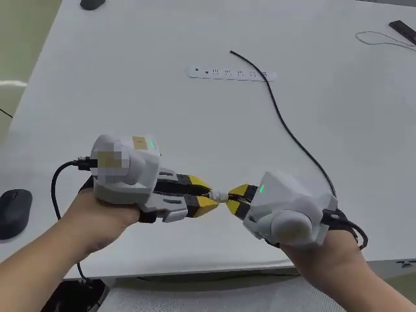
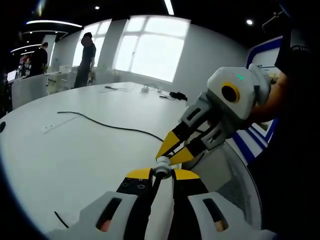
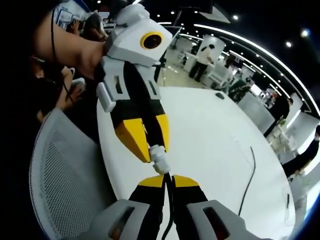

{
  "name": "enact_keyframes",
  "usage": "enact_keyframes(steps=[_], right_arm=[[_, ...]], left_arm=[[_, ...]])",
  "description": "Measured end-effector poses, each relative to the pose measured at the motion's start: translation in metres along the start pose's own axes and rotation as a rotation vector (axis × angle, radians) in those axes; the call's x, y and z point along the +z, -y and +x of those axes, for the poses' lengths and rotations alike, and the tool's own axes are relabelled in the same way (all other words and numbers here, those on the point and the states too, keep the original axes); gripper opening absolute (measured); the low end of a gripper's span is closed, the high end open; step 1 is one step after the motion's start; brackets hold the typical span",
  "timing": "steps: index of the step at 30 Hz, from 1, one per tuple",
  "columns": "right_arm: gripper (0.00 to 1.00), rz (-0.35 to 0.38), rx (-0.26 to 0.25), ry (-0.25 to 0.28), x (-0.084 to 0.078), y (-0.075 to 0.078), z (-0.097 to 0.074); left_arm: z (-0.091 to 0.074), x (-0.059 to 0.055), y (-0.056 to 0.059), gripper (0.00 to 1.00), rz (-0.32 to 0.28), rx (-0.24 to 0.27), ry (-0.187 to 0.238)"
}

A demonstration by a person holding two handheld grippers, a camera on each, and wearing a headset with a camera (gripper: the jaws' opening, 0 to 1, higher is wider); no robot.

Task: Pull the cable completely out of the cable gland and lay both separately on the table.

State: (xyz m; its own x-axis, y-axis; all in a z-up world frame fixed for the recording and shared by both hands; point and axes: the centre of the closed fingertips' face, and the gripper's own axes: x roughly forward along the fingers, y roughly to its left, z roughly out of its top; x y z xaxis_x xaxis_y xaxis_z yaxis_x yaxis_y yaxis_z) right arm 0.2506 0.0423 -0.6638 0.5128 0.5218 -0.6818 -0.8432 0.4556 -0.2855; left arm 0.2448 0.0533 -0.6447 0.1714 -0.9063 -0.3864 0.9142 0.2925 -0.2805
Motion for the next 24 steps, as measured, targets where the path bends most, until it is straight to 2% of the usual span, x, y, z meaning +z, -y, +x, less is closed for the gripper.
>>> enact_keyframes(steps=[11, 22, 24], right_arm=[[0.00, 0.104, -0.030, -0.011, -0.007, 0.009, 0.002], [0.00, 0.194, -0.058, -0.035, -0.030, 0.018, 0.004], [0.00, 0.241, -0.067, -0.041, -0.035, 0.021, 0.005]], left_arm=[[-0.002, 0.003, -0.004, 0.15, -0.002, 0.013, 0.014], [-0.006, 0.003, -0.006, 0.15, -0.009, 0.023, 0.026], [-0.007, 0.003, -0.005, 0.15, -0.007, 0.022, 0.026]])
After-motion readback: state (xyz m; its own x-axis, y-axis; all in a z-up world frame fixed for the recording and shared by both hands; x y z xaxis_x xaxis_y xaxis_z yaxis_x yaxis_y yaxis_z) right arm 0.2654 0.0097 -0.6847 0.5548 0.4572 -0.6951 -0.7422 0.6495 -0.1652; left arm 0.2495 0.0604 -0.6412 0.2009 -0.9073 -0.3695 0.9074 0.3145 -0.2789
